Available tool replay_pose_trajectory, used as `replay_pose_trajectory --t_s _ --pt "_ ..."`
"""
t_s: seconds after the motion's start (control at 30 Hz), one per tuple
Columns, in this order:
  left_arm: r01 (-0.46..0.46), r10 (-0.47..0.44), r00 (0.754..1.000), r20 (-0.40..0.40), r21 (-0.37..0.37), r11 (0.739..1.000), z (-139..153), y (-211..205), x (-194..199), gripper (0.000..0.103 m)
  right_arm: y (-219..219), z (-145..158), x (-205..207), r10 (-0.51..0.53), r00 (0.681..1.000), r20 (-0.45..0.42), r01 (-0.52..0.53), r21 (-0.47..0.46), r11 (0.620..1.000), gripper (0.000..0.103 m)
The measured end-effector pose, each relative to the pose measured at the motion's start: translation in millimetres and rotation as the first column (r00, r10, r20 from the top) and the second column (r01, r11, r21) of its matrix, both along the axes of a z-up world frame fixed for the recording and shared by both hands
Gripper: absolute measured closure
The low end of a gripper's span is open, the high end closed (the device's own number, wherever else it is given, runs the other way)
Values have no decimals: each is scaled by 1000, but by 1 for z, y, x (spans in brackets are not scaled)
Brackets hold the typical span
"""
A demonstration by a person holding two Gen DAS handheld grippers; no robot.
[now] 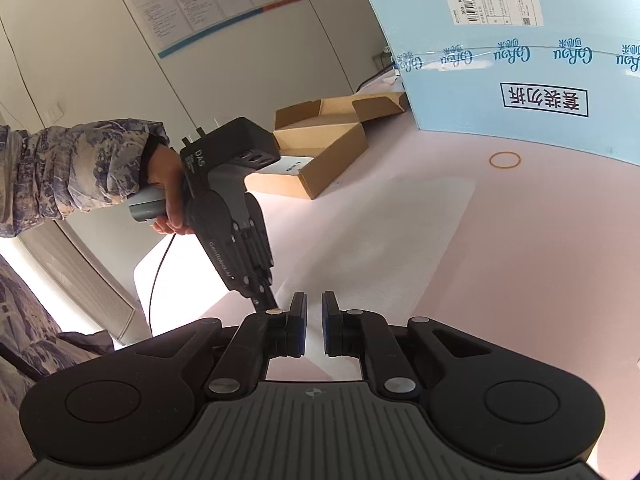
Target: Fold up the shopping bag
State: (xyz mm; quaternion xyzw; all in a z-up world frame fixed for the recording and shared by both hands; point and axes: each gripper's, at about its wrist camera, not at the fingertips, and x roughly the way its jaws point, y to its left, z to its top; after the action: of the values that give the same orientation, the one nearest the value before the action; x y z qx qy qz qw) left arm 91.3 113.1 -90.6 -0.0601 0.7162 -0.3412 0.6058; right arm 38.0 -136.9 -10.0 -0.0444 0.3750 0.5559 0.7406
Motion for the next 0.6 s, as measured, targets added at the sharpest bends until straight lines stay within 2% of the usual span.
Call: replay_pose_trajectory --t_s 0.03,0.13,0.3,0.47,0.6 --pt "-1 1 1000 -3 -2 1000 0 0 1 100 10 -9 -9 22 1000 16 -21 -39 999 96" --pt "-7 7 1000 -4 -10 1000 0 2 2 100 16 -28 -15 16 999 -31 -18 -69 997 96" --pt "-19 18 1000 -14 -23 1000 -2 6 1 100 11 -39 -1 -70 996 -56 64 -104 993 96" --pt "-27 26 999 -24 -33 999 -4 7 1 100 5 -49 10 -86 994 -73 77 -127 989 99" --pt "-76 74 997 -34 -61 995 -6 17 -3 100 5 -52 15 -83 992 -90 71 -135 988 100"
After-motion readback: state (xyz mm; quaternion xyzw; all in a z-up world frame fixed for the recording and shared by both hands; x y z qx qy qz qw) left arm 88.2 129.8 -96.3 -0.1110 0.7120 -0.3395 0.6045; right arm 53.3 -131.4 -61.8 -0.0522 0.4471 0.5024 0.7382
